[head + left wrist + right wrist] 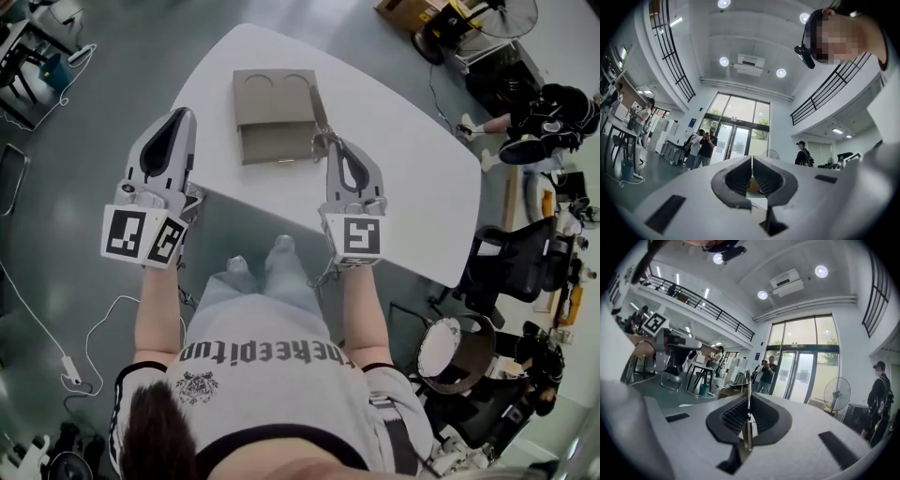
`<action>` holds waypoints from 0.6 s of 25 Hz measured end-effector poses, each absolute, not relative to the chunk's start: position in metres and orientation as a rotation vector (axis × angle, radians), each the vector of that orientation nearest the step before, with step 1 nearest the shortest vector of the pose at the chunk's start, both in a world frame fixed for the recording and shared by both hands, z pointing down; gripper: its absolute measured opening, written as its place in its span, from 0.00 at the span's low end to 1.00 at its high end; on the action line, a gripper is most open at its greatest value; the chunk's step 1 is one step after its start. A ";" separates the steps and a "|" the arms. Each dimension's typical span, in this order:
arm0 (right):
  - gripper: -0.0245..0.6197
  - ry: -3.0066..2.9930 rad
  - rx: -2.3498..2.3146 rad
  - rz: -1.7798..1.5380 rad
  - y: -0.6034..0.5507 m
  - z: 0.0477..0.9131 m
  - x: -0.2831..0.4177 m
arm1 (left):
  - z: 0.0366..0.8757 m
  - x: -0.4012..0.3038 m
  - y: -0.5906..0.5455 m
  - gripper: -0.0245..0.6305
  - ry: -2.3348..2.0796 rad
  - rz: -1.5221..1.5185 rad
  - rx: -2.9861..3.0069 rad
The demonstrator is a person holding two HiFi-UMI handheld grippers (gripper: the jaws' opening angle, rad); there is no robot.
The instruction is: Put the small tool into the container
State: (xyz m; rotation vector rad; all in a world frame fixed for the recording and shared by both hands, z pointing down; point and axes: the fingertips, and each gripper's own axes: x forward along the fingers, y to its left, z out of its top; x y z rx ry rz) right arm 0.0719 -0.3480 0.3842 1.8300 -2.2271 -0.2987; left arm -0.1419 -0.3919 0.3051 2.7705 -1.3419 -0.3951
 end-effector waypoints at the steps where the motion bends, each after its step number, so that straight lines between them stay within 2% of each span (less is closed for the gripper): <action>1: 0.04 -2.217 1.789 -0.314 -0.352 0.389 0.072 | 0.307 -0.140 -0.394 0.06 -1.345 -0.391 2.766; 15: 0.04 -2.147 1.209 -0.406 -0.398 0.469 0.070 | 0.320 -0.117 -0.415 0.06 -1.496 -0.377 2.670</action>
